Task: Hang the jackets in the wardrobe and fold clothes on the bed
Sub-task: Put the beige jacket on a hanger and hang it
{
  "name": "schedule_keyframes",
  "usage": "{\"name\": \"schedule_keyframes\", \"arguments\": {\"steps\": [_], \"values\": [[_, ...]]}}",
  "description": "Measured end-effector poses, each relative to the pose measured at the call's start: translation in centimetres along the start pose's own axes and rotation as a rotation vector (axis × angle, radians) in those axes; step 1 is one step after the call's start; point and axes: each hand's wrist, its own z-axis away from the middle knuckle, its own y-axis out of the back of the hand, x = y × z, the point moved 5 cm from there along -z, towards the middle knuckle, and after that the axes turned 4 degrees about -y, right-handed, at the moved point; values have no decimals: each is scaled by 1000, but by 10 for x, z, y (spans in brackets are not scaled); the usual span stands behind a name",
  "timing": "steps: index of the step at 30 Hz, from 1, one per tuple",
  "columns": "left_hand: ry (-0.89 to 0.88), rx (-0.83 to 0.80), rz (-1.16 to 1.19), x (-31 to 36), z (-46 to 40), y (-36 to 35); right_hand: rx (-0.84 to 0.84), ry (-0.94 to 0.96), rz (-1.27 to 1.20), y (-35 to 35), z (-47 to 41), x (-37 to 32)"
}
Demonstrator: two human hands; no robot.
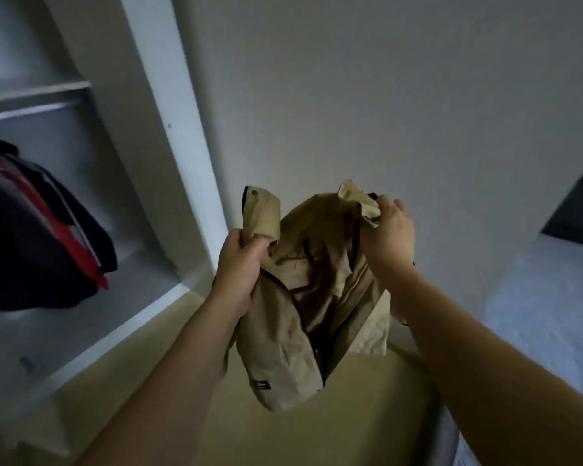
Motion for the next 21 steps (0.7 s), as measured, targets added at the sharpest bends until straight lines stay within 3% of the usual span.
{"name": "schedule_keyframes", "arguments": {"steps": [6,14,21], "values": [[32,297,44,-6,-87,111,-116,61,-270,-153,-50,-95],[151,589,87,8,-169,251,-499,223,-483,-332,-71,-260],[280,542,-77,15,-219,355,-766,342,-585,-460,-72,-405]]}}
